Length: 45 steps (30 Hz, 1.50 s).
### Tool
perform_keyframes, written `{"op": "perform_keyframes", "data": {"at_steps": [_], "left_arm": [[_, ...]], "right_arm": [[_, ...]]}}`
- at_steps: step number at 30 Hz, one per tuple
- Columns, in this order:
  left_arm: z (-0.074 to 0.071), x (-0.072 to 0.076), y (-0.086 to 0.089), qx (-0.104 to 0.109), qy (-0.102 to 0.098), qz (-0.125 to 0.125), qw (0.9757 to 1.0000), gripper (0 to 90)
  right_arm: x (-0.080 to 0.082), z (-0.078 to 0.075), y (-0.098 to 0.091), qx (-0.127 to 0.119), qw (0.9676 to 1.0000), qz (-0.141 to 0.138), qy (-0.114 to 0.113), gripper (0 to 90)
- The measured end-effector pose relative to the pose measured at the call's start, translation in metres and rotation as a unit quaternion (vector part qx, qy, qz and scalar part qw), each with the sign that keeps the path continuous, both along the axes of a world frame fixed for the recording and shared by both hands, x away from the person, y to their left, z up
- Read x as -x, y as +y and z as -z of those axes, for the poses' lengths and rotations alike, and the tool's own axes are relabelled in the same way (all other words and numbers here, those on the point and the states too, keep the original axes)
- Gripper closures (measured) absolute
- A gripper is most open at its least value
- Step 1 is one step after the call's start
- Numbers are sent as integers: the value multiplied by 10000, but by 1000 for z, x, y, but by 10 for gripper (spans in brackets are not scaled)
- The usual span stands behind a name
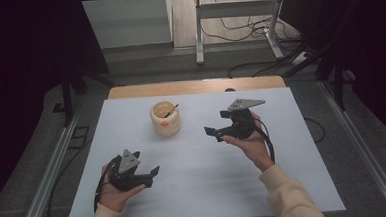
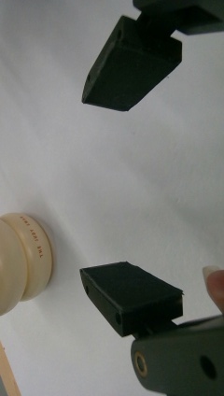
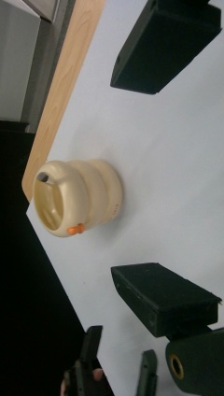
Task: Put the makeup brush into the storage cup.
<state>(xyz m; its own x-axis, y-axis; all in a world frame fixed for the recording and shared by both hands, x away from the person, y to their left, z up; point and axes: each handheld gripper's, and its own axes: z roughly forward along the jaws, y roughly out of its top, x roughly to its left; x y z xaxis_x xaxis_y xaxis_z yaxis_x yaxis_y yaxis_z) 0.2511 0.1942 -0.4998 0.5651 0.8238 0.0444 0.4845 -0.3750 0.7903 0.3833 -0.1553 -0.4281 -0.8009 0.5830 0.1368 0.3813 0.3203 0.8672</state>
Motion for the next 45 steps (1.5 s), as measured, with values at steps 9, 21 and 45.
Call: {"op": "perform_keyframes", "data": {"at_steps": [9, 21, 45], "left_arm": [[1, 0, -1, -25, 21, 14, 10000, 157], [1, 0, 0, -41, 31, 2, 10000, 157], [4, -1, 0, -84, 82, 5, 9999, 156]], "right_arm": [[21, 11, -33, 28, 9999, 150, 30, 97], [51, 40, -76, 327, 9985, 364, 250, 104], [72, 61, -132, 606, 9929, 981, 300, 117]]}}
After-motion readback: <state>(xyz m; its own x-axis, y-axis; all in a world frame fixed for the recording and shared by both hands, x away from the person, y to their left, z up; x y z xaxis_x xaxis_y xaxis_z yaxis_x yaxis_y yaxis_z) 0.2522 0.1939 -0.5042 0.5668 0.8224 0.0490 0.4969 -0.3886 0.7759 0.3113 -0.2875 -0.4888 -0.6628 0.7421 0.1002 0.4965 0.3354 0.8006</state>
